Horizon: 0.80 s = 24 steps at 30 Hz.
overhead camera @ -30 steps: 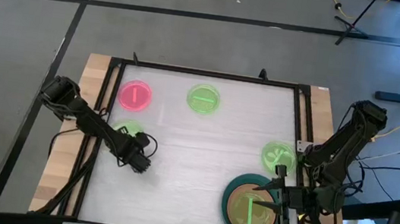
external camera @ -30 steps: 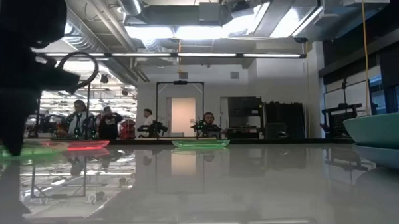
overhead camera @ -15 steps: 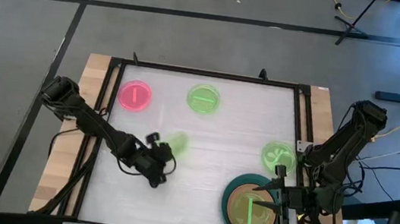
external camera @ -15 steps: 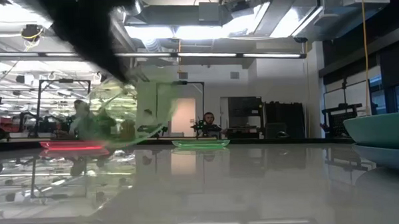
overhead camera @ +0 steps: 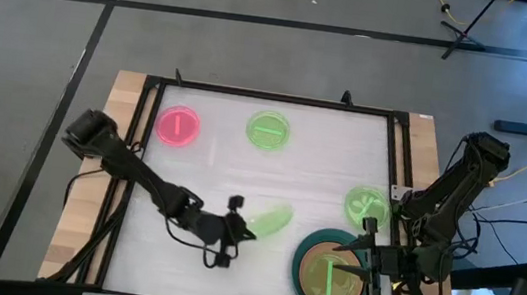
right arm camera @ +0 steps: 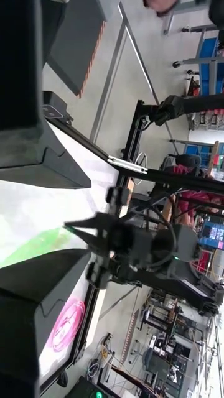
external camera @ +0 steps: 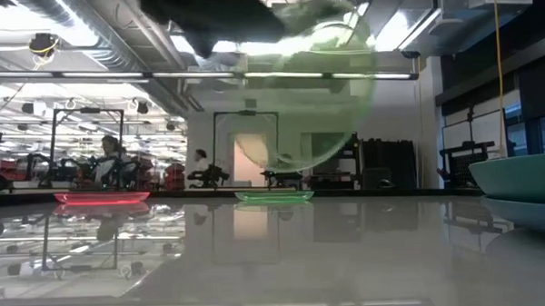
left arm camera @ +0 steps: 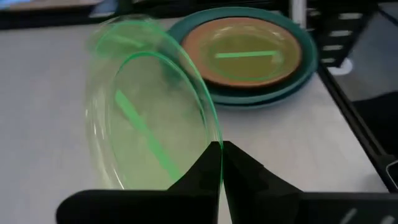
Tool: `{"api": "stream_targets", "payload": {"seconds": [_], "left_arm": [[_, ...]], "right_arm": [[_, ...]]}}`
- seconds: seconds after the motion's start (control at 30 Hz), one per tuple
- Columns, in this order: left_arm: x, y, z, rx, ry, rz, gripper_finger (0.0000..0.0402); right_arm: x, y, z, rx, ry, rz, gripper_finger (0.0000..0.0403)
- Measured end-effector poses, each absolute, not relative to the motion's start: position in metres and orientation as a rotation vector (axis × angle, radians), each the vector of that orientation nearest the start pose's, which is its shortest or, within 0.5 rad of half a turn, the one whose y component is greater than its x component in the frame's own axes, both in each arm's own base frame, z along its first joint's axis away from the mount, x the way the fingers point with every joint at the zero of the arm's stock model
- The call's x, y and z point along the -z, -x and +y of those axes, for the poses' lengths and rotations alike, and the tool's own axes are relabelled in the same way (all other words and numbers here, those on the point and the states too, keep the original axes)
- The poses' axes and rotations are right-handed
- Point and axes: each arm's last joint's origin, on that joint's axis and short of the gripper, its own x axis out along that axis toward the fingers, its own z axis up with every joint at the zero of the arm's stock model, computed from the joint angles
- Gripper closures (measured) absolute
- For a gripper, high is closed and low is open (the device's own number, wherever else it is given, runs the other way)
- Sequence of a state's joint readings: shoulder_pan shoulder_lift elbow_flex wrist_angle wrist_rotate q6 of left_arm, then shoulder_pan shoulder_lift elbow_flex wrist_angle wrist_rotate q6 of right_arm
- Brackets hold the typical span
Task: Stack plastic plates
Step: Stack the green plate on top of the green plate
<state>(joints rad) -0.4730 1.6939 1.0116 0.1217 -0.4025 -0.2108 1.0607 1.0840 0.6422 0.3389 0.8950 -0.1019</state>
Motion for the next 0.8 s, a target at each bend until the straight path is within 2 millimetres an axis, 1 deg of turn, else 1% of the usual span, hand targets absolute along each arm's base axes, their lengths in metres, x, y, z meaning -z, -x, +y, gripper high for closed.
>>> {"api": "stream_targets", "payload": {"seconds": [0.07,0.13,0.37,0.53,0.63,0.8], "left_arm": [[-0.199,-0.338,-0.159,0.049,-0.058,0.485,0.0396],[-0.196,-0.350,-0.166,0.069,-0.102,0.456,0.0395],[-0.191,-0.405,-0.196,0.180,-0.289,0.395,0.0395],[-0.195,-0.439,-0.216,0.274,-0.368,0.313,0.0395],[-0.189,-0.456,-0.221,0.297,-0.370,0.299,0.0395],[-0.177,-0.475,-0.220,0.299,-0.354,0.300,0.0395]], "right_arm": [[-0.278,-0.132,0.189,-0.169,0.187,0.049,0.0242],[-0.278,-0.132,0.189,-0.168,0.186,0.049,0.0242],[-0.278,-0.132,0.189,-0.169,0.185,0.048,0.0242],[-0.278,-0.132,0.189,-0.169,0.187,0.049,0.0242],[-0.278,-0.132,0.189,-0.169,0.187,0.049,0.0242],[-0.278,-0.132,0.189,-0.170,0.185,0.048,0.0242]]}}
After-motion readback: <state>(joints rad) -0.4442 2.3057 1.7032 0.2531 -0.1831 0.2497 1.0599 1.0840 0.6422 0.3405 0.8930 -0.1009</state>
